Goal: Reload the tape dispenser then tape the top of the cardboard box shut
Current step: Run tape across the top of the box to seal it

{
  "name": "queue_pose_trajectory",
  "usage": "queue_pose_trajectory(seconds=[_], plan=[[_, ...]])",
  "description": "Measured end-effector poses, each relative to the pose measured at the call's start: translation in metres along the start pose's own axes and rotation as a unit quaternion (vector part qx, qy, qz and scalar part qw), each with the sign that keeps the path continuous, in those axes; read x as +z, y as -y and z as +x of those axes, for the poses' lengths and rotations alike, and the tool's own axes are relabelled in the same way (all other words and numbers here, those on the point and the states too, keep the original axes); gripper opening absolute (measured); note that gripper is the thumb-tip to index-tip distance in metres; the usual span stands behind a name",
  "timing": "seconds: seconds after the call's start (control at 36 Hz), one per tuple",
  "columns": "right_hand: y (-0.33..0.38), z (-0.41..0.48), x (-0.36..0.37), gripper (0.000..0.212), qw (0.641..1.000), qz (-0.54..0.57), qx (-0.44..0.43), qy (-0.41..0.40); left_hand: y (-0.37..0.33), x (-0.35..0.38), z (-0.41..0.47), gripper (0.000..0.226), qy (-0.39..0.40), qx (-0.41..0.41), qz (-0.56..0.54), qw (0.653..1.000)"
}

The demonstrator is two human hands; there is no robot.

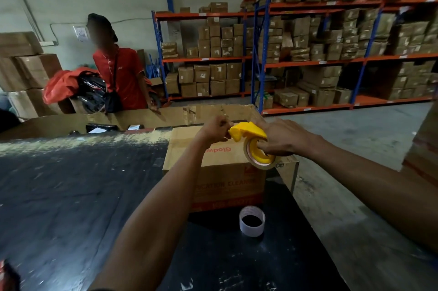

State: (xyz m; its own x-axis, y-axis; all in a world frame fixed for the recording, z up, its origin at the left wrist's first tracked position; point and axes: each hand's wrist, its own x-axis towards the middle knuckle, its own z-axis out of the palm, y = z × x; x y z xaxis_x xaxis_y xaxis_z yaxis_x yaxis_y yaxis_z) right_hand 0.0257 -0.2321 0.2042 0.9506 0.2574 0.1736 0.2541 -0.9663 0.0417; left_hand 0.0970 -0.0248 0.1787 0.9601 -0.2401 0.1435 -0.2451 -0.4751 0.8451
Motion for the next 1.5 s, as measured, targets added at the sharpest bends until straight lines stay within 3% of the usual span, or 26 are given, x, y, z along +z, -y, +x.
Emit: queue_pose_trajectory(seconds=[0.08, 0.14, 0.22, 0.31, 0.39, 0.47, 0.56, 0.69, 0.92, 1.17, 1.28, 1.39, 1.5], plan=[[0.016, -0.012, -0.004, 0.083, 0.995, 0.045, 0.013, 0.083, 0.016, 0.007, 0.017, 0.013, 0.002, 0.021, 0.079, 0.997], [0.029, -0.026, 0.003, 0.078, 0.993, 0.059, 0.025, 0.102, 0.025, 0.008, 0.031, 0.018, 0.043, 0.013, 0.098, 0.994], [0.045, -0.042, 0.020, 0.069, 0.995, 0.077, 0.049, 0.039, 0.031, 0.010, 0.044, 0.024, 0.131, 0.000, 0.121, 0.984], [0.056, -0.045, 0.032, 0.064, 0.996, 0.071, 0.047, -0.002, 0.035, 0.018, 0.054, 0.027, 0.153, 0.024, 0.167, 0.974], [0.062, -0.040, 0.038, 0.073, 0.995, 0.064, 0.059, -0.054, 0.042, 0.024, 0.064, 0.022, 0.117, 0.062, 0.224, 0.966], [0.060, -0.033, 0.040, 0.054, 0.994, 0.062, 0.064, -0.062, 0.049, 0.026, 0.073, 0.015, 0.082, 0.106, 0.266, 0.955], [0.055, -0.021, 0.036, 0.041, 0.994, 0.070, 0.072, -0.031, 0.056, 0.036, 0.081, 0.017, 0.053, 0.136, 0.263, 0.954], [0.045, 0.003, 0.031, 0.048, 0.989, 0.100, 0.103, 0.026, 0.075, 0.052, 0.100, 0.020, 0.014, 0.142, 0.273, 0.951], [0.033, 0.046, 0.038, 0.041, 0.979, 0.110, 0.135, 0.110, 0.092, 0.063, 0.123, 0.020, 0.013, 0.171, 0.283, 0.944], [0.028, 0.068, 0.037, 0.034, 0.970, 0.116, 0.137, 0.162, 0.101, 0.064, 0.126, 0.014, 0.030, 0.118, 0.237, 0.964], [0.029, 0.073, 0.038, 0.034, 0.968, 0.118, 0.141, 0.171, 0.095, 0.065, 0.128, 0.023, 0.029, 0.088, 0.256, 0.962], [0.030, 0.075, 0.033, 0.037, 0.963, 0.127, 0.149, 0.186, 0.098, 0.062, 0.128, 0.038, -0.041, 0.024, 0.279, 0.959], [0.029, 0.076, 0.028, 0.041, 0.959, 0.132, 0.152, 0.199, 0.098, 0.059, 0.123, 0.032, -0.123, -0.007, 0.125, 0.984]])
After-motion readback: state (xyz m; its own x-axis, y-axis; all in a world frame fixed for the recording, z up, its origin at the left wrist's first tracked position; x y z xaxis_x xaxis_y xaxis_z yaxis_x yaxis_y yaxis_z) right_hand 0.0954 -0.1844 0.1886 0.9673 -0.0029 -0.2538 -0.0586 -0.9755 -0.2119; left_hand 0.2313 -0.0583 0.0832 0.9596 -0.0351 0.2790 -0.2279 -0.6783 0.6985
